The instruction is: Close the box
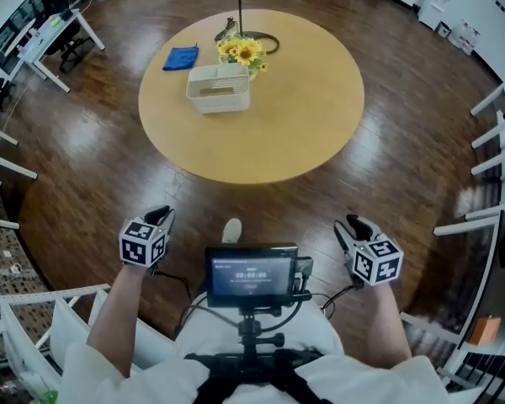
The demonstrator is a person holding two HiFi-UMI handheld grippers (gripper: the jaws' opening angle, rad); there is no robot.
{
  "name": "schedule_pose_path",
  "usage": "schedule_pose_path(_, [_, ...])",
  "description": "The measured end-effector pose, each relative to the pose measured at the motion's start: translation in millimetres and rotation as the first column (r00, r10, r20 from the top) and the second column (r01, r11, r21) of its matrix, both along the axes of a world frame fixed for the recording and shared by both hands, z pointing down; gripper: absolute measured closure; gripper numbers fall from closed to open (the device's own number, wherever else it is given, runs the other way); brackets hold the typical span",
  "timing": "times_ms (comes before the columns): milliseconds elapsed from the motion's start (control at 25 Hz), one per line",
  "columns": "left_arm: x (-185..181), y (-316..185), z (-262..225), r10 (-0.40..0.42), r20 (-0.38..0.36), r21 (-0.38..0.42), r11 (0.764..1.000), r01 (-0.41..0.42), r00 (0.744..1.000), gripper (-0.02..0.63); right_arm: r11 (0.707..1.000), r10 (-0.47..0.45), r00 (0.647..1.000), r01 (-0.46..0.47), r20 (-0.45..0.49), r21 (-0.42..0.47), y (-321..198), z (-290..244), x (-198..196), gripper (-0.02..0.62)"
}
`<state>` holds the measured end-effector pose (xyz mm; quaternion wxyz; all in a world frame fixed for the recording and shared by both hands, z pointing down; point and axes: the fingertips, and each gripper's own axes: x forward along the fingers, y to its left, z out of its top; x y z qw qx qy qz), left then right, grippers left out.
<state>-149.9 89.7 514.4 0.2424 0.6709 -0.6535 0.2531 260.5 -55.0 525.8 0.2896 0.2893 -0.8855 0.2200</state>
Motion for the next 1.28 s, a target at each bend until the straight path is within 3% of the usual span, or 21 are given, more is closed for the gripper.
schedule_pose_path(280, [26,45,-1,-0.131,-0.048,0.018,0.991,0.132,0.99,0.555,0.996,-0.093,0.996,0.093,0.009,0.007,12,-8,-17,0.433])
schedule_pose_path(920, [26,70,-3,-0.206,-0.041,0.023,0.978,0.207,0.978,0.555,0.971,-0.234,0.972,0.232,0.012,0.06,17,-26,-56,0.434])
schedule_pose_path(1280, [30,65,-5,-0.22,-0.032,0.019,0.975,0.221,0.975,0.555,0.964,-0.261,0.965,0.261,-0.003,0.055,10,-20,-58,0.439])
